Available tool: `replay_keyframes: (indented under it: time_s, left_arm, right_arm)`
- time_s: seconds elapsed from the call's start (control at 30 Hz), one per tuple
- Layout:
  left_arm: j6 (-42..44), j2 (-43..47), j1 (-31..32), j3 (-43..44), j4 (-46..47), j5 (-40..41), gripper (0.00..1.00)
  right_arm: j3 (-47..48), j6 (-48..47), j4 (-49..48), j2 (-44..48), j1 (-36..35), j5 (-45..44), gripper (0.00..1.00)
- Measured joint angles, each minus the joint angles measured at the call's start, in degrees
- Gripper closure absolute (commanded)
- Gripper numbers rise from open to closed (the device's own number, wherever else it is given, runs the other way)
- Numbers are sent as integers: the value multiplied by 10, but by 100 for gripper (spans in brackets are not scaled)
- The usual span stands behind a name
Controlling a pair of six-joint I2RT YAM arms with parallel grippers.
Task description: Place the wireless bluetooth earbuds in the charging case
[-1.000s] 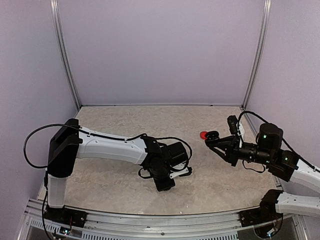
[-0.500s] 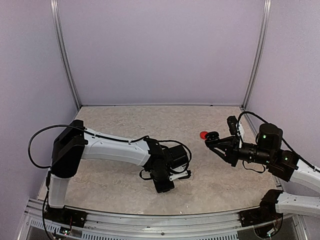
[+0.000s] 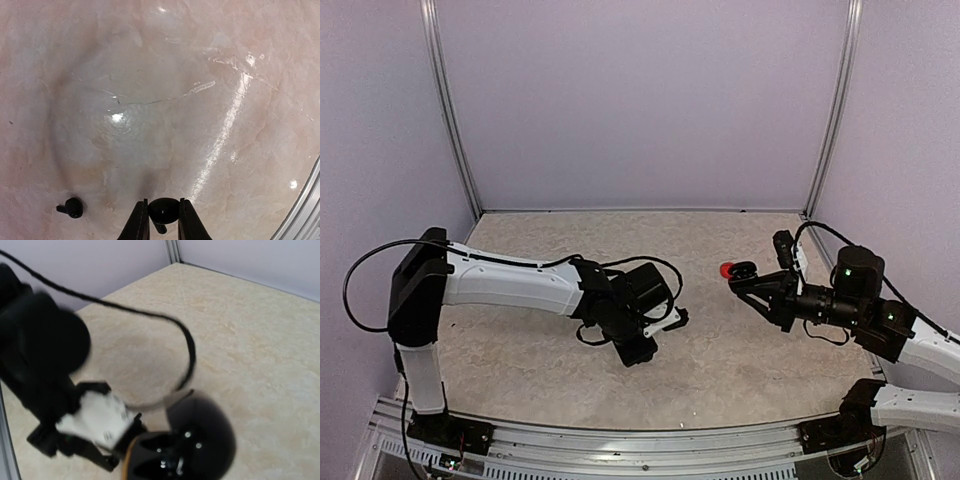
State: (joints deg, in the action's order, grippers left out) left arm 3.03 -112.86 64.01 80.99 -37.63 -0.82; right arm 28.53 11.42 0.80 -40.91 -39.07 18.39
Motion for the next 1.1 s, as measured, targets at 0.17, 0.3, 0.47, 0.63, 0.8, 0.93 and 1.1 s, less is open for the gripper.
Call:
replay_keyframes:
  time_s: [0.17,0.3,0.47,0.63,0.8,0.93,1.1]
  left_arm:
    - [-18,95,-11,-41,79,21,88]
    - [-36,183,-12,-82,174,42,87]
    - [-43,286,-5,-137,301,67,87]
    - [-38,346,31,-167,415,88,86]
    - [-13,358,73,-184,506,99,86]
    - [4,357,94,-199,558,99,86]
    - [18,345,104,-202,615,94,86]
  right_arm:
    - [0,-5,-37,-15,0,15,95]
    - [0,-11,-82,-38,1,39,95]
    - [0,-11,-150,-66,2,84,95]
    - [0,-5,-215,-90,2,131,95]
    - [-6,-2,-274,-96,-5,164,95]
    - [-22,-12,-314,-96,-19,176,96]
    - [-34,-29,-356,-96,-44,180,97]
